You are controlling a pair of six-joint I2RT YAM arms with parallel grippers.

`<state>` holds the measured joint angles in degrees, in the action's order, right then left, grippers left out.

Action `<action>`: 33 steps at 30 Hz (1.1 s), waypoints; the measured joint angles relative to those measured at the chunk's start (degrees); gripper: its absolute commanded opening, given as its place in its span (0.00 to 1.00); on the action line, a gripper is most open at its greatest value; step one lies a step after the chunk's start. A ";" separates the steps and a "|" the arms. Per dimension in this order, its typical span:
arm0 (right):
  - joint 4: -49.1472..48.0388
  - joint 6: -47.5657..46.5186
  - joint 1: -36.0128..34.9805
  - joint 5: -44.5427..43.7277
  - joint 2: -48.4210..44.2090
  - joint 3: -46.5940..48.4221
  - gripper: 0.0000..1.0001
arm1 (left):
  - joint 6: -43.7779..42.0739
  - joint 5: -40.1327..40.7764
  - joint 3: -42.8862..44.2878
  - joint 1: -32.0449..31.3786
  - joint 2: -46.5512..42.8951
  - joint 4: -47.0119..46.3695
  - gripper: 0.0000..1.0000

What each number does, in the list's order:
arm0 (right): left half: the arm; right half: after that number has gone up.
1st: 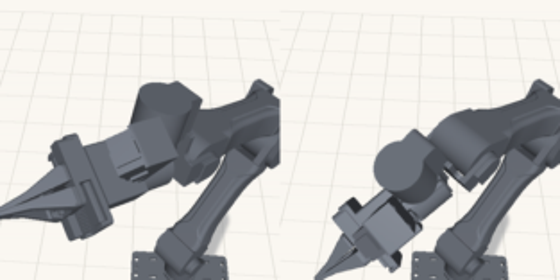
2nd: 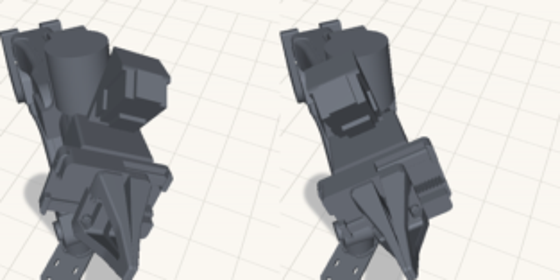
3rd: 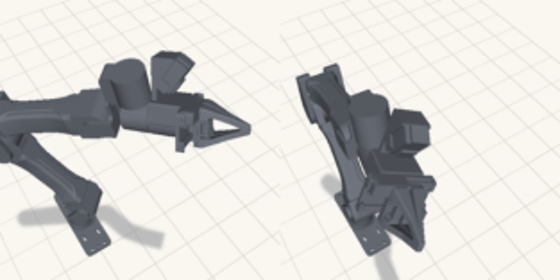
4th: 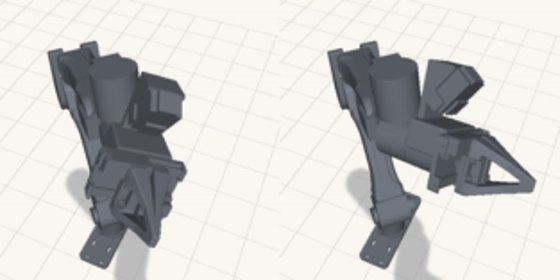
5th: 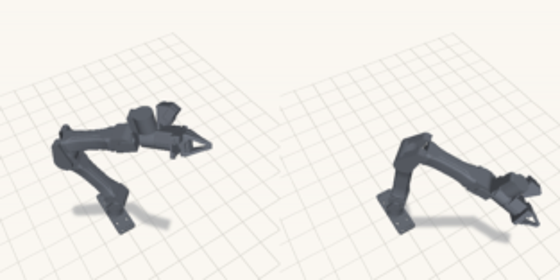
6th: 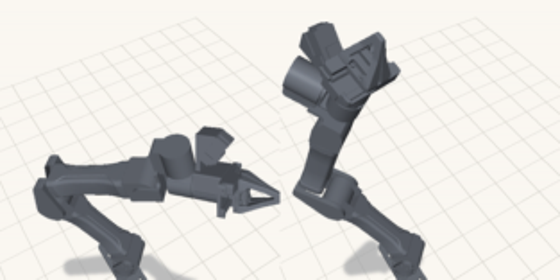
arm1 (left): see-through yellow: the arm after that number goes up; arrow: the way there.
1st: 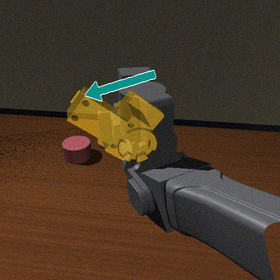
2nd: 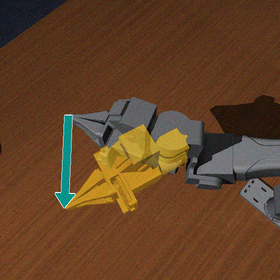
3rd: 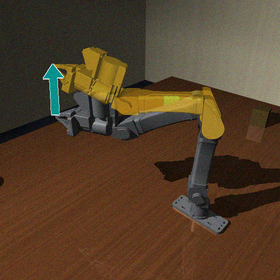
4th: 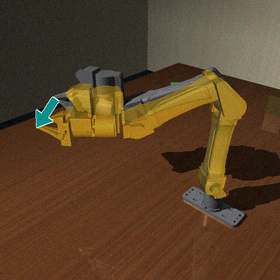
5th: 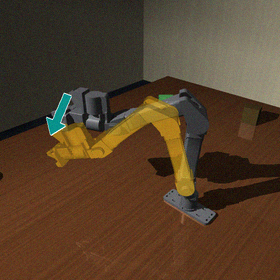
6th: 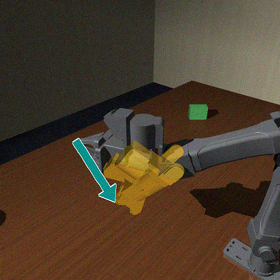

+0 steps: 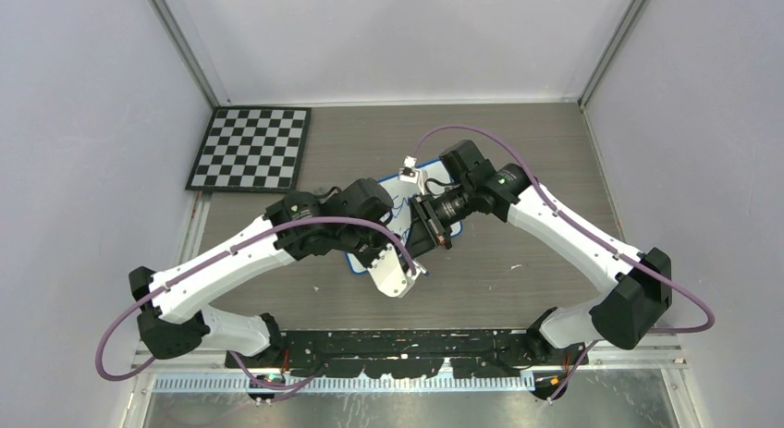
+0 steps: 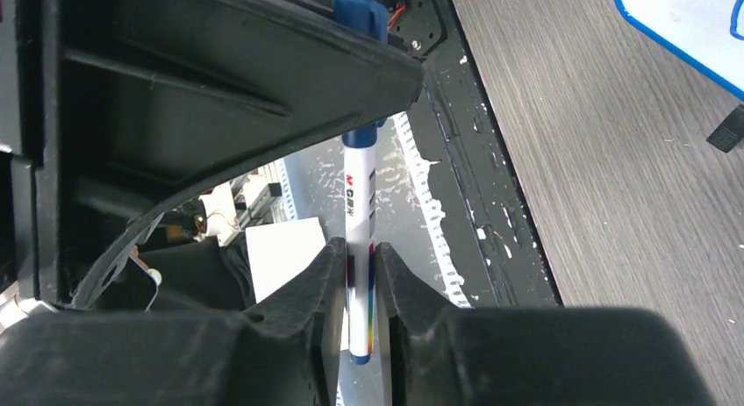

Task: Write a sentence on the whiteboard
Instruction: Pass from the left arm to the right, then put down the whiteboard marker at the center of the board.

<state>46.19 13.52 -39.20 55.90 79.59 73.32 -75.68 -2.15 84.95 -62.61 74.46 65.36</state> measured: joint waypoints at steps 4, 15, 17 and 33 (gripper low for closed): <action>0.20 -0.02 -0.07 -0.74 0.94 0.09 0.16 | 0.02 0.33 -0.70 0.00 0.00 -1.11 0.00; 1.31 -0.70 2.36 -1.29 1.16 1.44 0.00 | 3.43 3.37 -2.40 0.00 -0.09 -3.54 0.82; 1.40 -0.68 5.27 -1.38 1.14 1.64 0.00 | 5.51 3.76 -2.47 0.20 -0.11 -3.85 0.94; 9.29 -14.67 47.80 -10.58 -0.87 4.22 0.00 | 44.30 -17.51 8.90 32.39 3.69 -7.17 1.00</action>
<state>55.48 -1.15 8.60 45.32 78.72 77.54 -31.38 -19.66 93.84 -30.22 78.15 58.19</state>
